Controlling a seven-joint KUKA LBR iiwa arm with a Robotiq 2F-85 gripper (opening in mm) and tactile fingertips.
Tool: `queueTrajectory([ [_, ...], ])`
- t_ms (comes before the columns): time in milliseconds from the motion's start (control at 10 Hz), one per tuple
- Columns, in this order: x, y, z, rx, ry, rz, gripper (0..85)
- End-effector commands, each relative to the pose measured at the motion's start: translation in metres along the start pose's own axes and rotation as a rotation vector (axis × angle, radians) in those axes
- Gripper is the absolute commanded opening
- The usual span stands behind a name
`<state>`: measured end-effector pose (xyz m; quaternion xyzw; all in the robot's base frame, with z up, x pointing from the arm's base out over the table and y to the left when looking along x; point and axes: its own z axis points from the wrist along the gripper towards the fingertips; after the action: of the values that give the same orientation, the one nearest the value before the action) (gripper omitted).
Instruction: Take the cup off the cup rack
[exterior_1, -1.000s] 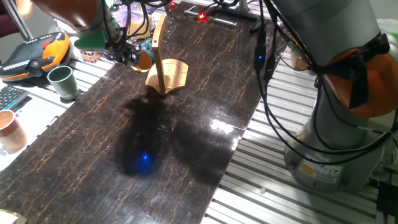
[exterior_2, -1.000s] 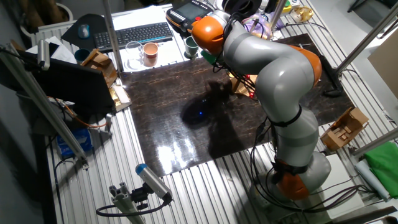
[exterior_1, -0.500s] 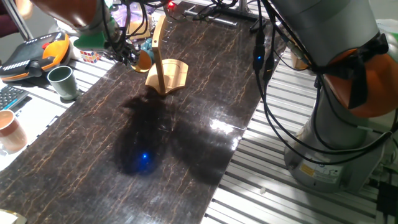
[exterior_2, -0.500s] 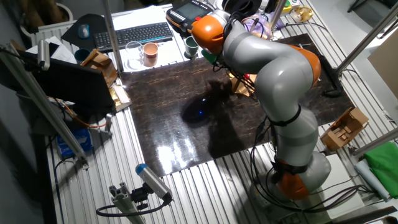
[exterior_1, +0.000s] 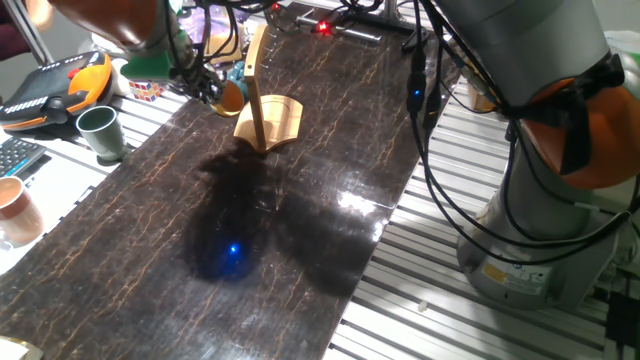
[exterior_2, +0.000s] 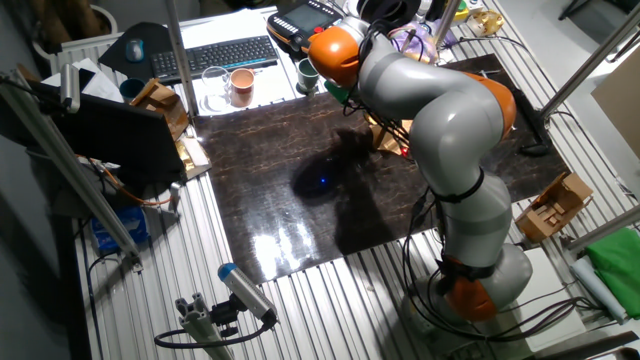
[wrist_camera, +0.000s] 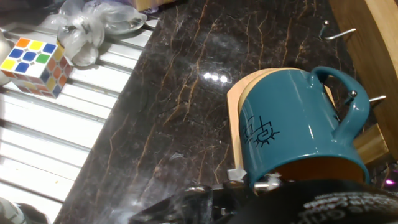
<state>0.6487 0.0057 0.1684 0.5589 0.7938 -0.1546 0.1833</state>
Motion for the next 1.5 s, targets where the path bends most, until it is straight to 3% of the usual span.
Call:
queueTrajectory([
  [0,0.000,0.000,0.000,-0.001,0.000,-0.006,1.0],
  [400,0.000,0.000,-0.001,0.005,-0.005,0.005,1.0],
  [1400,-0.002,-0.003,-0.013,-0.043,-0.031,0.033,1.0],
])
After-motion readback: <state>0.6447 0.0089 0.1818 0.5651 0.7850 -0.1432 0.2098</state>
